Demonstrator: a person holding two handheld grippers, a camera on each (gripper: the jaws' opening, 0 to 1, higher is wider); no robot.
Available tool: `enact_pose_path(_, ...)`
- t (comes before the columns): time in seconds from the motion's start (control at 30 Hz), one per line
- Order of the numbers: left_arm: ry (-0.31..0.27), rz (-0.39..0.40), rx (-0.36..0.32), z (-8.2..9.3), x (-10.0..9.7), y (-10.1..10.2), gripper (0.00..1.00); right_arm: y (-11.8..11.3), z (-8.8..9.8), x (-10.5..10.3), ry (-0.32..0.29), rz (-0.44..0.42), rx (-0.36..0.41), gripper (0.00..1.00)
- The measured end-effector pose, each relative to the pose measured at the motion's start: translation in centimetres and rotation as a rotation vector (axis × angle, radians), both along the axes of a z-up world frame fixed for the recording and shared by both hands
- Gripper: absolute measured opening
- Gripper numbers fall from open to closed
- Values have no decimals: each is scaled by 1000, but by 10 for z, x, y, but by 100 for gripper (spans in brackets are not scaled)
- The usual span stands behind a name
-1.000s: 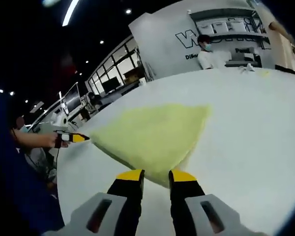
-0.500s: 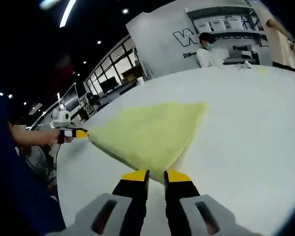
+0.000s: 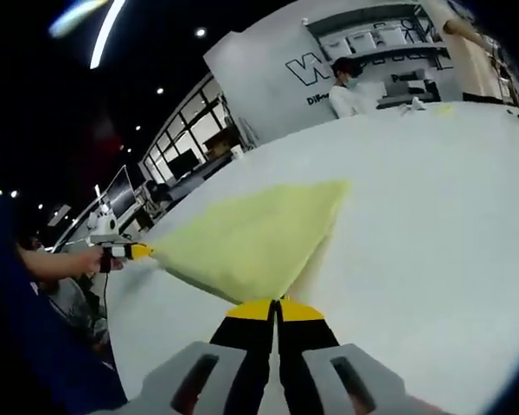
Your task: Fold the garment on the visible template until the final outline fits inside the template.
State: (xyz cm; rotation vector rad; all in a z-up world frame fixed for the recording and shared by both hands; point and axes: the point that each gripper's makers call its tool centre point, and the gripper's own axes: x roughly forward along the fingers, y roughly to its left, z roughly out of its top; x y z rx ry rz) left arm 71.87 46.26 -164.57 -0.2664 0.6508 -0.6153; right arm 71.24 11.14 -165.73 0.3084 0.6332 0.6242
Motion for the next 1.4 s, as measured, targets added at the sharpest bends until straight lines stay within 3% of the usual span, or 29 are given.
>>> enact_pose_path(0.07,10,-1,-10,-1,-4,3,0,0,-1,-5,7,3,7,0)
enact_pose_path(0.2,36,2,-34,-1,-33,7,0,5,3,-30,19,7,47,0)
enact_pose_path(0.23,43,6,-42,-1,-42,12,0,8,4,-45,26,17,53,0)
enact_pose_path(0.37,57,7,-53,-1,-57,13,0,10,3,-58,39,33,59,0)
enact_pose_path(0.43,78,-22,-55,-2,-83,14,0,10,5,-78,49,29,82,0)
enact_pose_path(0.63,103,-28,-72,-4,-112,23,0,15,5,-105,65,29,115,0)
enact_pose_path(0.8,114,-20,-81,-5,-122,25,0,21,6,-118,74,21,127,0)
enact_pose_path(1.2,105,-11,-65,-8,-107,32,0,20,-2,-113,94,7,85,0)
enact_pose_path(1.33,109,9,-52,-10,-111,47,0,16,-2,-118,105,1,91,0)
enact_pose_path(1.4,107,71,-28,-13,-112,64,0,2,-4,-116,92,-59,52,0)
